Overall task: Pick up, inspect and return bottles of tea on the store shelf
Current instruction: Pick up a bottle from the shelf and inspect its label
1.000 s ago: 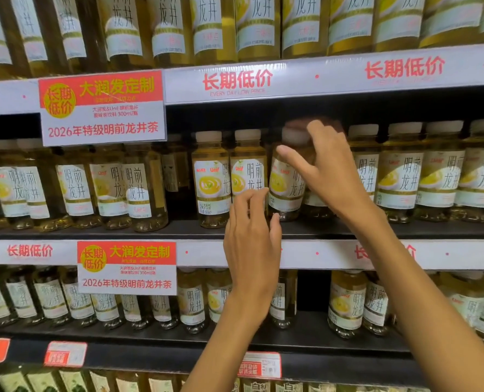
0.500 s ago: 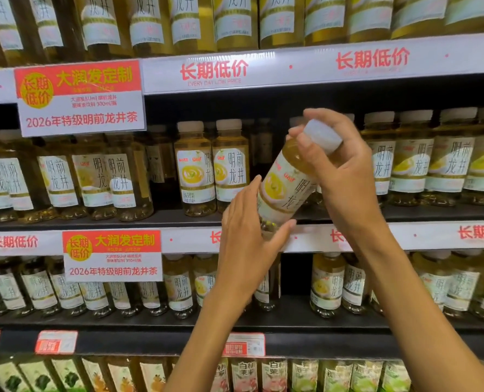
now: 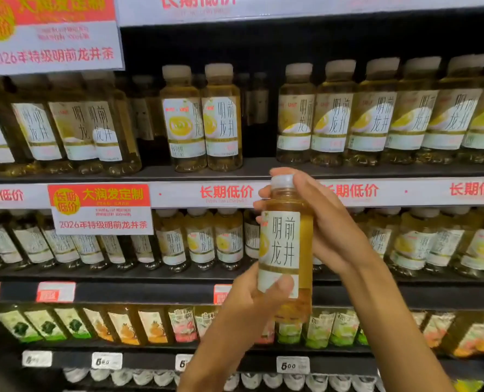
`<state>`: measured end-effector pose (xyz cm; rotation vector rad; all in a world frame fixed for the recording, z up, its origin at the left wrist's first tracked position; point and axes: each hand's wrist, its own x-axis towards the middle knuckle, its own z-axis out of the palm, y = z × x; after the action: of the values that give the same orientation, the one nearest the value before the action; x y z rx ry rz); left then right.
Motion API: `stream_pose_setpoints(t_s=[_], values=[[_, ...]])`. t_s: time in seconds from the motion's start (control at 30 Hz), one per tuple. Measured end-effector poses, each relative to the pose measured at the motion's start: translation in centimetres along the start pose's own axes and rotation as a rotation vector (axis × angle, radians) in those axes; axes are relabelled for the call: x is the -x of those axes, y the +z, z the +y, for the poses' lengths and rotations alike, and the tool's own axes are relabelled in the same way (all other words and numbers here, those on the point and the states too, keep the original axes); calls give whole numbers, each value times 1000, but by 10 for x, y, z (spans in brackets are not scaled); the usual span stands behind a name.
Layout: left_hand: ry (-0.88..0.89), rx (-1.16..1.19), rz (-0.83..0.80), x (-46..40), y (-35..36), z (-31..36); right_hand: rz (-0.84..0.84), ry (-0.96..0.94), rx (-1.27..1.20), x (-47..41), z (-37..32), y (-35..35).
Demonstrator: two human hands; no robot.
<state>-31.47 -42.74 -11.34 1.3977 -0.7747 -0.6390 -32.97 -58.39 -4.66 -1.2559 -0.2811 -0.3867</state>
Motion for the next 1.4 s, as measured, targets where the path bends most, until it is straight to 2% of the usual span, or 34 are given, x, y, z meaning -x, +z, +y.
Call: stream_pose_setpoints(t_s=[0.1, 0.2, 0.33, 0.4, 0.53, 0.63, 0.7, 0.8, 0.9, 0.97, 1.07, 1.17, 1.23, 1.3, 1.4], values=[[-95, 167, 14, 6, 2, -11, 37, 38, -20, 12, 16, 2], [-85, 295, 33, 8, 8, -15, 82, 74, -86, 20, 27, 6], [-140, 456, -2, 13, 10, -24, 148, 218, -239, 30, 36, 10], [-163, 387, 40, 16, 10, -29, 183, 228, -186, 34, 39, 10], [-150, 114, 227, 15, 5, -30, 290, 114, 139, 38, 40, 14], [-78, 119, 252, 13, 8, -31, 342, 112, 172, 38, 41, 16], [-67, 211, 251, 11, 9, -32, 308, 129, 152, 36, 37, 16], [-104, 421, 140, 10, 3, -31, 217, 153, -36, 34, 30, 15], [-159, 454, 37, 11, 1, -33, 151, 175, -177, 32, 28, 18], [-119, 352, 100, 11, 1, -38, 149, 121, -119, 32, 28, 19], [-40, 180, 257, 12, 1, -31, 201, 32, 178, 32, 24, 22], [28, 76, 280, 10, 8, -26, 281, 43, 289, 29, 23, 23], [39, 93, 281, 10, 10, -23, 264, 73, 245, 28, 22, 22], [32, 211, 251, 6, 6, -27, 214, 102, 171, 28, 21, 20], [-87, 396, 95, 10, 1, -26, 164, 128, 47, 28, 22, 18]])
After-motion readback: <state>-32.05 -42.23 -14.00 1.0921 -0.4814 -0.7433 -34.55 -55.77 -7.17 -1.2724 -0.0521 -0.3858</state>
